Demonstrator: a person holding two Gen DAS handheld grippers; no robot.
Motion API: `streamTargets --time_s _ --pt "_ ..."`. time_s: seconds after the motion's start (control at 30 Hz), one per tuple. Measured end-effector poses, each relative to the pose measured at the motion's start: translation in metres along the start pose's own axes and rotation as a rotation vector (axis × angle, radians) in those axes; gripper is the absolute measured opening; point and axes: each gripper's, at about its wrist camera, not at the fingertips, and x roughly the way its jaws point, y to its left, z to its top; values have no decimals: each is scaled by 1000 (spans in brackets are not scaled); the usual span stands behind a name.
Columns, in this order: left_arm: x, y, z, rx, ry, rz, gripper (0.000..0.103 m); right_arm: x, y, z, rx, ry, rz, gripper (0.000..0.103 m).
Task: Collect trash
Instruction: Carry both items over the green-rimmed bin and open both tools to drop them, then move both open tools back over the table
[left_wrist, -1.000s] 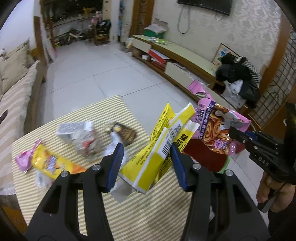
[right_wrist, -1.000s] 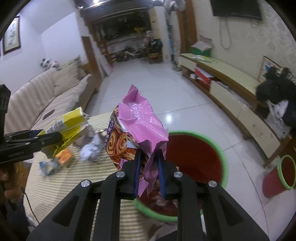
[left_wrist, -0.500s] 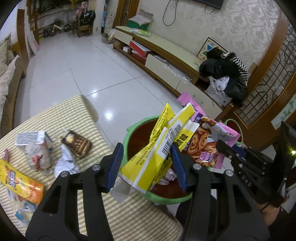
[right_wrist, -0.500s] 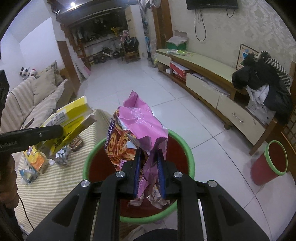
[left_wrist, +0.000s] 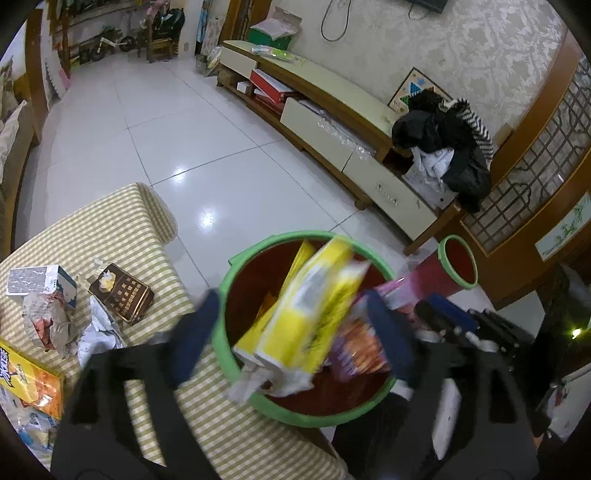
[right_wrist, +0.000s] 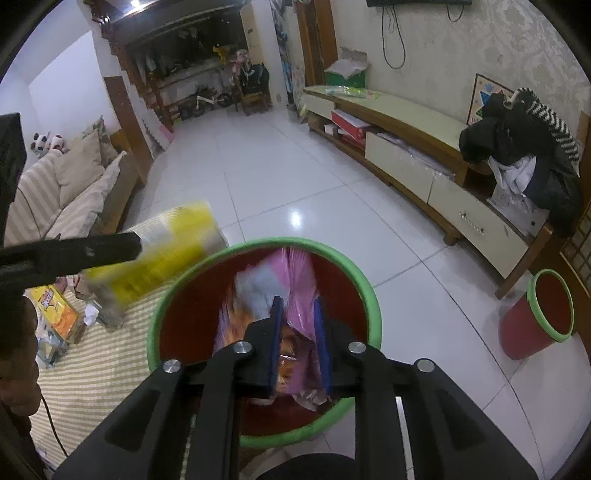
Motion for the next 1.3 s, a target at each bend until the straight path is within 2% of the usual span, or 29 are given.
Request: streamTargets --time_s 0.03,0.1,0.17,0.27,0.4,0.43,0.8,1.07,1.3 --pt "-2 0 0 -3 -8 1 92 -1 0 0 3 -5 2 49" --pt "-4 2 -1 -6 -13 9 97 -2 1 -1 1 -10 5 54" --pt "-7 6 -2 -13 -15 20 97 -4 4 -1 -6 -15 1 67" --pt "-15 16 -2 -42 -29 36 97 -9 10 0 -31 -34 -12 79" --pt "-31 30 -3 -73 -57 60 97 -13 19 0 -47 -48 -17 89" --pt "-37 35 -4 -81 -67 69 97 -14 22 0 -52 -55 -17 95" --pt "-106 93 -45 -158 -140 189 97 -31 98 -6 -186 -104 77 96" --pt "-167 156 -93 -268 -179 286 97 -36 163 -8 -259 -115 149 96" --pt "-204 207 -135 -358 -176 355 98 -30 208 -11 -271 -90 229 96"
